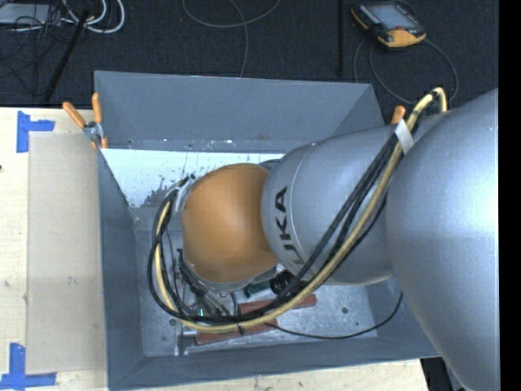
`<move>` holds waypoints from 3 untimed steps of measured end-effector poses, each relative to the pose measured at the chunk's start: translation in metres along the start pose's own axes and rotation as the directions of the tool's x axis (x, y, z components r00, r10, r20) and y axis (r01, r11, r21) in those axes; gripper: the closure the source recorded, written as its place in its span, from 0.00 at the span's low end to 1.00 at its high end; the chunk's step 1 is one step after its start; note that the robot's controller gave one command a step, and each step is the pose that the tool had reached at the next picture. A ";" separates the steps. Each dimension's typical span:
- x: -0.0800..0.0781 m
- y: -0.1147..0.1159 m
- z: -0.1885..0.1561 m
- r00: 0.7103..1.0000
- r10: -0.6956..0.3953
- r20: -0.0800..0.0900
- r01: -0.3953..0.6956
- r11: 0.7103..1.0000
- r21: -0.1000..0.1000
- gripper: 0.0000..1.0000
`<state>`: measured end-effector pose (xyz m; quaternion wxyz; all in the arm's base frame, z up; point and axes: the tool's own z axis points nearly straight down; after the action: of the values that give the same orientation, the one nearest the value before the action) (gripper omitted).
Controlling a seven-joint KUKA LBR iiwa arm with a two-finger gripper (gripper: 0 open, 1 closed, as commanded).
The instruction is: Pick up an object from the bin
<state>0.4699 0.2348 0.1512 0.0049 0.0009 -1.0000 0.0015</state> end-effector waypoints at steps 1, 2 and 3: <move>-0.002 -0.001 -0.003 1.000 0.004 0.007 -0.004 1.000 -0.002 0.00; -0.025 -0.037 0.053 1.000 -0.015 0.013 0.015 1.000 -0.004 0.00; -0.024 -0.047 0.074 0.987 -0.156 0.026 0.157 0.988 -0.011 0.00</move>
Offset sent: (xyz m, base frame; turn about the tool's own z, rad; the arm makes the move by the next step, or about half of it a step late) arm 0.0293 -0.0482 -0.0691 -0.0146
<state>0.4935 0.1879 0.0776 -0.0078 0.0794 -0.9968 -0.0054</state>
